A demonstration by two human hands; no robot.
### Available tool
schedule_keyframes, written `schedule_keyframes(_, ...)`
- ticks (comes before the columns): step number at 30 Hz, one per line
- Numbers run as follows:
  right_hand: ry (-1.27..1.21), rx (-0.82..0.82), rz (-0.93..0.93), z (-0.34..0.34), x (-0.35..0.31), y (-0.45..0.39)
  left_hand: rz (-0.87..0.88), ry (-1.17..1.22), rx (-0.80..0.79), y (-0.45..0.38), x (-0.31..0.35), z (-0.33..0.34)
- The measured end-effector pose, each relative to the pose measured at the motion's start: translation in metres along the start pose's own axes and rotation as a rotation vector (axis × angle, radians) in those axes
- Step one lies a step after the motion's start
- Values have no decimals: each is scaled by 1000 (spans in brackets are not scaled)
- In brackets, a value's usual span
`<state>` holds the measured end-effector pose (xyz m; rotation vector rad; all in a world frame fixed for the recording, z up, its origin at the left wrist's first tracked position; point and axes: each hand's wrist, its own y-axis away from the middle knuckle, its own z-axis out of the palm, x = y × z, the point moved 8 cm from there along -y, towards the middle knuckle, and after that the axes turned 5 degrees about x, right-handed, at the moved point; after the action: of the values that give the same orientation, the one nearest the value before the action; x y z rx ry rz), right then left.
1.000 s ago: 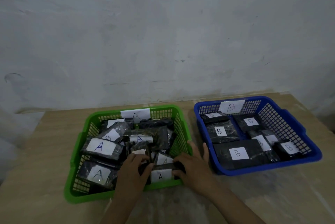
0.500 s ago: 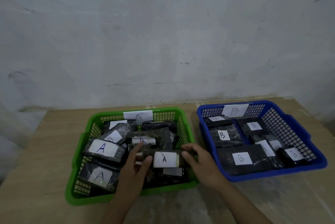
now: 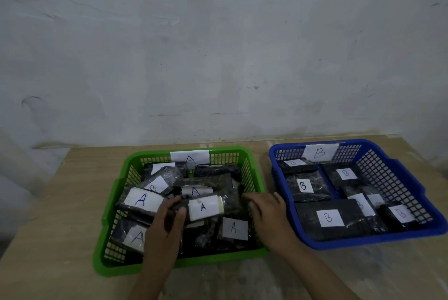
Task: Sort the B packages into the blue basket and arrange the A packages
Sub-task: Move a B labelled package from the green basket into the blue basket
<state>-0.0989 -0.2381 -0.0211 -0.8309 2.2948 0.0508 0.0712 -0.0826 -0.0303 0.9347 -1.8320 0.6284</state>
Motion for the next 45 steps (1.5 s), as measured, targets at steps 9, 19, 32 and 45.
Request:
schedule_keyframes(9, -21, 23, -47, -7, 4, 9, 115, -405, -311, 27, -5, 38)
schedule_keyframes(19, 227, -139, -41, 13, 1, -23, 385, -601, -69, 4, 31, 30)
schedule_keyframes(32, 142, -341, -24, 44, -5, -44, 389, -763, -154, -38, 35, 65)
schedule_keyframes(45, -70, -198, 225, 52, -16, -46, -33, -349, -61, -76, 13, 30)
